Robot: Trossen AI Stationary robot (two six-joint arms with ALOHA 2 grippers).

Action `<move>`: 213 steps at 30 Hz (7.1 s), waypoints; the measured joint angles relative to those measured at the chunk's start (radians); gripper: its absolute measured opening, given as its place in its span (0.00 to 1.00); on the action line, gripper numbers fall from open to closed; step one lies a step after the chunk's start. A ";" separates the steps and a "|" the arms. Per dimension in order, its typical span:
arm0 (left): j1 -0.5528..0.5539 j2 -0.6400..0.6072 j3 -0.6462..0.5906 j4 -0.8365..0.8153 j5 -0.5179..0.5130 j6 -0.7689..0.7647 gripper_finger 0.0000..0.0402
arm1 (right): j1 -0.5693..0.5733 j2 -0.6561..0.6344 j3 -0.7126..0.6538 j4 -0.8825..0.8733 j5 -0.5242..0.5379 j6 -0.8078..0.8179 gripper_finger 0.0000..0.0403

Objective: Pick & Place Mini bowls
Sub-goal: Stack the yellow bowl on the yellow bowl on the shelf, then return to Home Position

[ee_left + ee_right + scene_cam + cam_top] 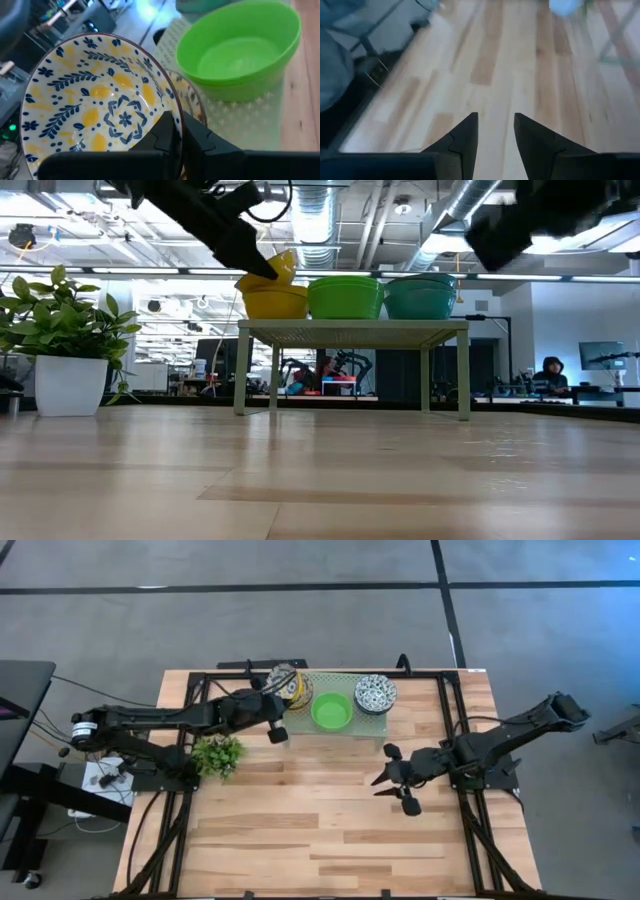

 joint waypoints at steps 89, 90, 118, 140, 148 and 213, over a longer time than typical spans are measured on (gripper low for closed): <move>-0.288 -0.079 0.064 -0.072 -0.213 -0.019 0.50 | -0.222 -0.065 -0.098 0.035 -0.078 0.096 0.30; -0.304 -0.100 0.065 -0.077 -0.213 -0.056 0.50 | -0.222 -0.065 -0.098 0.035 -0.078 0.096 0.30; -0.515 -0.984 -0.426 -0.193 -0.225 -0.561 0.50 | -0.269 -0.504 -0.244 0.147 -0.100 -0.019 0.30; -0.514 -1.209 -0.755 0.164 0.016 -0.403 0.50 | -0.296 -1.012 -0.478 0.089 -0.102 -0.036 0.30; -0.512 -1.211 -0.809 0.221 0.012 -0.404 0.50 | -0.294 -1.026 -0.480 0.064 -0.102 -0.045 0.30; -0.512 -1.181 -0.814 0.259 0.009 -0.482 0.50 | -0.315 -1.026 -0.634 0.184 -0.126 0.044 0.30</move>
